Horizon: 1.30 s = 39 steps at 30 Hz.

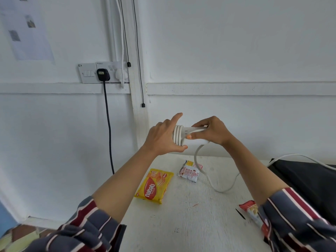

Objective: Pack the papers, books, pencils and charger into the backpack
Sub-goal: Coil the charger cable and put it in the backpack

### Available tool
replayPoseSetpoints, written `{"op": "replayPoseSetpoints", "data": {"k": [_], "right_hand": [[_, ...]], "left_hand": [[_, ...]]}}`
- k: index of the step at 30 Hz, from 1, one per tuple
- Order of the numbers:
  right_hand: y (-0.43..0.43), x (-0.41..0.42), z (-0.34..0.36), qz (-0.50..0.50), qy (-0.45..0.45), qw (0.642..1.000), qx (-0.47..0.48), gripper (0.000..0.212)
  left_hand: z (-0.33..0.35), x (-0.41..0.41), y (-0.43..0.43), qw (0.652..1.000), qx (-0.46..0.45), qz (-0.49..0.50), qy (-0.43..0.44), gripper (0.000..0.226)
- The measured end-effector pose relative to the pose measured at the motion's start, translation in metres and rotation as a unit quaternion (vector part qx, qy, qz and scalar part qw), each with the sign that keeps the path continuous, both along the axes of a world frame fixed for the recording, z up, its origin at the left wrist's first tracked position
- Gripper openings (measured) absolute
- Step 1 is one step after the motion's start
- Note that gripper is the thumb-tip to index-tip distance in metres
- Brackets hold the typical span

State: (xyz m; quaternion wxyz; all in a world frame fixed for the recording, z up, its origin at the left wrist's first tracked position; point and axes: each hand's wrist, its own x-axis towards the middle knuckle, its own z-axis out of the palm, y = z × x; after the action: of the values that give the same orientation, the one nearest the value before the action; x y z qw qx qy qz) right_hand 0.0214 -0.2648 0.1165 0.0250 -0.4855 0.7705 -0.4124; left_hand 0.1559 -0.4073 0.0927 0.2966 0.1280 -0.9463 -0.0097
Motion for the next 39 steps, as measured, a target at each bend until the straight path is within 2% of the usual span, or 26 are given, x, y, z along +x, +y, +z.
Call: {"op": "replayPoseSetpoints", "data": {"k": [3,6,13,16,18,21,23,24,27,28,29,31,33,35,39], "right_hand": [[0.009,-0.008,0.003,0.074,-0.072,0.994,0.024,0.025],[0.017,-0.016,0.004,0.099,-0.116,0.988,0.029,0.039],[0.017,-0.027,0.013,0.101,-0.092,0.990,-0.017,0.013],[0.008,-0.032,0.017,0.108,-0.080,0.991,-0.008,0.011],[0.004,-0.033,0.016,0.147,-0.128,0.981,0.009,0.013],[0.001,-0.036,0.005,0.240,-0.298,0.923,0.037,0.030],[0.000,-0.035,-0.011,0.283,-0.383,0.879,0.015,0.046],[0.000,-0.034,-0.021,0.289,-0.429,0.855,-0.018,0.050],[-0.004,-0.034,-0.055,0.284,-0.585,0.743,-0.160,0.054],[-0.007,-0.033,-0.064,0.281,-0.594,0.733,-0.177,0.056],[-0.009,-0.029,-0.070,0.274,-0.588,0.743,-0.165,0.053],[-0.011,-0.017,-0.080,0.242,-0.540,0.801,-0.092,0.032],[-0.010,-0.008,-0.082,0.235,-0.488,0.840,-0.023,0.026],[-0.006,0.000,-0.077,0.220,-0.444,0.869,-0.007,0.026],[-0.001,0.004,-0.067,0.115,-0.272,0.955,-0.023,0.023]], "left_hand": [[0.001,-0.001,0.004,1.000,0.004,-0.011,-0.007,0.105],[0.004,-0.001,0.005,1.000,-0.022,-0.002,-0.017,0.102],[0.006,-0.003,0.010,0.998,-0.055,-0.042,-0.009,0.095],[0.006,-0.003,0.012,0.996,-0.049,-0.074,-0.014,0.088],[0.006,-0.004,0.017,0.993,-0.069,-0.096,0.002,0.079],[0.006,-0.010,0.019,0.987,-0.112,-0.114,0.017,0.075],[0.004,-0.011,0.018,0.986,-0.117,-0.117,0.005,0.077],[0.004,-0.010,0.018,0.988,-0.103,-0.116,-0.003,0.077],[0.003,-0.005,0.017,0.994,-0.011,-0.107,0.023,0.076],[0.004,-0.004,0.017,0.994,0.004,-0.103,0.039,0.074],[0.007,-0.004,0.018,0.994,0.010,-0.097,0.052,0.073],[0.017,-0.006,0.018,0.994,0.016,-0.081,0.069,0.072],[0.024,-0.007,0.017,0.996,0.016,-0.060,0.068,0.071],[0.025,-0.006,0.015,0.997,0.017,-0.042,0.065,0.071],[0.015,-0.002,0.013,0.998,0.038,-0.034,0.044,0.085]]}}
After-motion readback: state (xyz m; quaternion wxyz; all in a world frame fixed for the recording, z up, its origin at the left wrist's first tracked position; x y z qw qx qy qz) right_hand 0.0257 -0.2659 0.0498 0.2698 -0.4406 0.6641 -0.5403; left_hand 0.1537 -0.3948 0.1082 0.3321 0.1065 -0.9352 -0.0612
